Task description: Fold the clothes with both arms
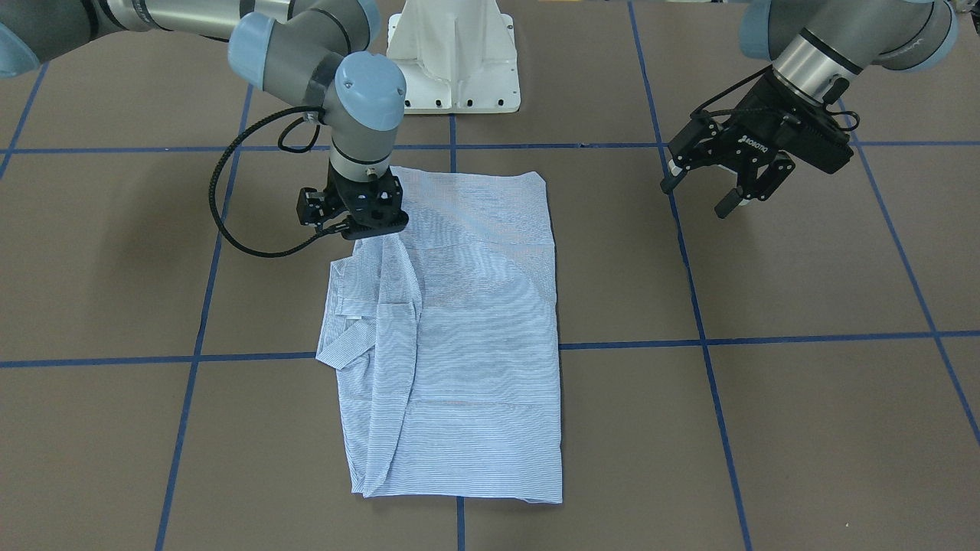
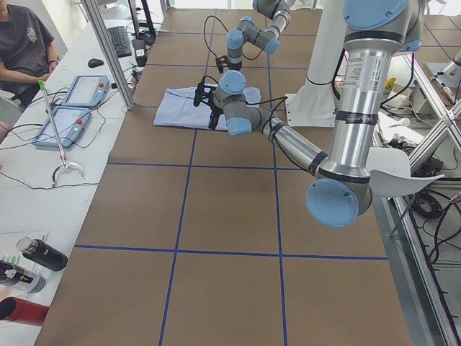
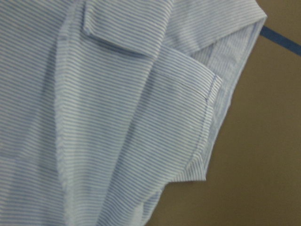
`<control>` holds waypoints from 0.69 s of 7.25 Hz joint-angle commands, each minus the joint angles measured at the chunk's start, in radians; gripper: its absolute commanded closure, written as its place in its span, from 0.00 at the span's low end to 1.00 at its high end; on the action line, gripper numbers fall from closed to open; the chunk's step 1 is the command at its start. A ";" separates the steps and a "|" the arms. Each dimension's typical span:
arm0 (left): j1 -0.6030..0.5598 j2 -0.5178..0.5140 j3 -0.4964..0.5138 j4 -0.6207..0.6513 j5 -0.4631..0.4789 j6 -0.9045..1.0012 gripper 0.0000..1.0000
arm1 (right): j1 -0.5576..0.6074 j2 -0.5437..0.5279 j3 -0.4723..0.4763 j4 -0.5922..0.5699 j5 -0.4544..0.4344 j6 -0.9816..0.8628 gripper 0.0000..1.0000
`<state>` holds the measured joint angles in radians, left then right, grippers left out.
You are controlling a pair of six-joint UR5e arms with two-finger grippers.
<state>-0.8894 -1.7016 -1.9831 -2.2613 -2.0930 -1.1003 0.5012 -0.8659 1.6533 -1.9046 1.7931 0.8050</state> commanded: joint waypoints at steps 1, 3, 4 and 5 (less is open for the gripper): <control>-0.002 0.003 -0.006 0.000 0.001 0.000 0.01 | 0.005 0.061 -0.139 0.114 -0.001 0.017 0.00; -0.002 0.003 -0.005 0.000 -0.001 0.000 0.01 | 0.014 0.062 -0.148 0.124 0.000 0.016 0.00; -0.002 0.003 -0.005 0.000 -0.001 0.000 0.01 | 0.032 0.096 -0.148 0.112 0.003 0.014 0.00; -0.002 0.003 -0.005 0.000 -0.001 0.000 0.01 | 0.043 0.108 -0.150 0.111 0.005 0.014 0.00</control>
<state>-0.8912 -1.6982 -1.9881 -2.2611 -2.0937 -1.0999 0.5294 -0.7794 1.5060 -1.7905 1.7954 0.8196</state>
